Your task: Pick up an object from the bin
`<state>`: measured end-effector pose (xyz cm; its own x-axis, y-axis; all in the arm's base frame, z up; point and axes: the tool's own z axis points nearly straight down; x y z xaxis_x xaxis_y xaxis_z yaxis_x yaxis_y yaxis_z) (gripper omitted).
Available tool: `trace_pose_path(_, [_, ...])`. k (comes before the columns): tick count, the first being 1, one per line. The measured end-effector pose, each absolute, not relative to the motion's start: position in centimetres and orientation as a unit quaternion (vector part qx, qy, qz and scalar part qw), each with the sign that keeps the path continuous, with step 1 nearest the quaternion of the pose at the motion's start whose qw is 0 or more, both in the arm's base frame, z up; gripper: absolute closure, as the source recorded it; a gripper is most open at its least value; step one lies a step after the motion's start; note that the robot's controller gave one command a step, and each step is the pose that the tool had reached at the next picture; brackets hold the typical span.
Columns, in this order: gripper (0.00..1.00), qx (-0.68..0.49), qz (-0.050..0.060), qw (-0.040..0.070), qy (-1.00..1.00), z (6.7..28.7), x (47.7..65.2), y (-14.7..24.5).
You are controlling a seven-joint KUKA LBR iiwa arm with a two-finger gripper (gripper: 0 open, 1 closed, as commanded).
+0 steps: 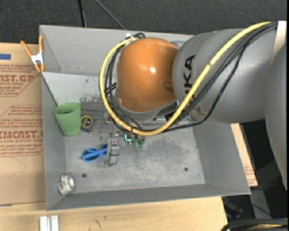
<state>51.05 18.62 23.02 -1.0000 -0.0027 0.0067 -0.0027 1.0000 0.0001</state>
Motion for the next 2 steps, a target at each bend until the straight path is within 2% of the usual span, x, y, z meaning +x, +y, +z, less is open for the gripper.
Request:
trace_pose_path(1, [0.00, -0.033, 0.001, 0.003, -0.999, 11.24, 52.48, 16.98])
trace_pose_path(2, [1.00, -0.033, -0.001, 0.000, -0.999, 11.72, 52.64, 17.06])
